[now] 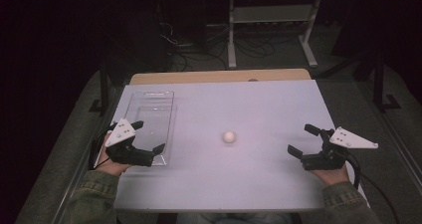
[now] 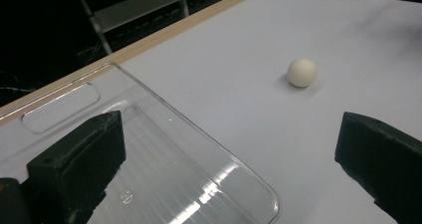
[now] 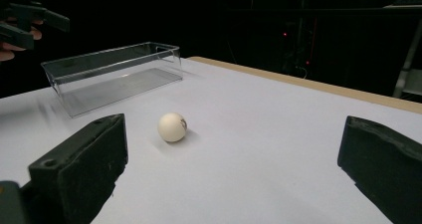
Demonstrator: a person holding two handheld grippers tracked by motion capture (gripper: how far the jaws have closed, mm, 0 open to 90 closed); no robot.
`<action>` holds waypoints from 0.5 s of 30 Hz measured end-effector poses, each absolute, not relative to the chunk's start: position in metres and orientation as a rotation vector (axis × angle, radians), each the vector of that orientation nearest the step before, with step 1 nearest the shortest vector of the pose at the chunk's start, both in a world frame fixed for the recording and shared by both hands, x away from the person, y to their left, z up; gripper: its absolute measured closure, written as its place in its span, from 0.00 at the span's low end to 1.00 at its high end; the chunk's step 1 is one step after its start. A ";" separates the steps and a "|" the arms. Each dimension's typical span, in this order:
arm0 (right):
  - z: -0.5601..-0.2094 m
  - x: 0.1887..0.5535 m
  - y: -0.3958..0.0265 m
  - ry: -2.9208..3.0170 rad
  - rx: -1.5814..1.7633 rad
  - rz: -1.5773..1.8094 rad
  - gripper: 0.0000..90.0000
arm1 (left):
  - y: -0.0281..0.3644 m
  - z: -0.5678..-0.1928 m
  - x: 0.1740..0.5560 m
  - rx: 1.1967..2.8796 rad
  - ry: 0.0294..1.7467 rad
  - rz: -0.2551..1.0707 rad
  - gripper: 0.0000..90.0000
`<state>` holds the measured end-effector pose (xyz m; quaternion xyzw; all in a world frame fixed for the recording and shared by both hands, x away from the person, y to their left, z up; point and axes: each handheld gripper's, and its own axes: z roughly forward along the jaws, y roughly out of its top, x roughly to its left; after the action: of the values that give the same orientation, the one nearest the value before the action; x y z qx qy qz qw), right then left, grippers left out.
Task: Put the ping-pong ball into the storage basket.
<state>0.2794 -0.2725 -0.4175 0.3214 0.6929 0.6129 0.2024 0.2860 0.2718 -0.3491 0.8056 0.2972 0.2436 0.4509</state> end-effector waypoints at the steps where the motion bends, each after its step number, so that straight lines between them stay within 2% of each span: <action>1: -0.418 0.280 -0.272 1.938 0.904 1.712 0.00 | 0.268 -0.347 0.288 2.000 0.720 0.598 0.00; 15: -0.418 0.279 -0.272 1.936 0.901 1.709 0.00 | 0.249 -0.336 0.299 2.078 0.647 0.561 0.00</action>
<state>0.2793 -0.2722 -0.4175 0.3226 0.6934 0.6119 0.2017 0.2987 0.2487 -0.3365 0.8337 0.2595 0.2250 0.4325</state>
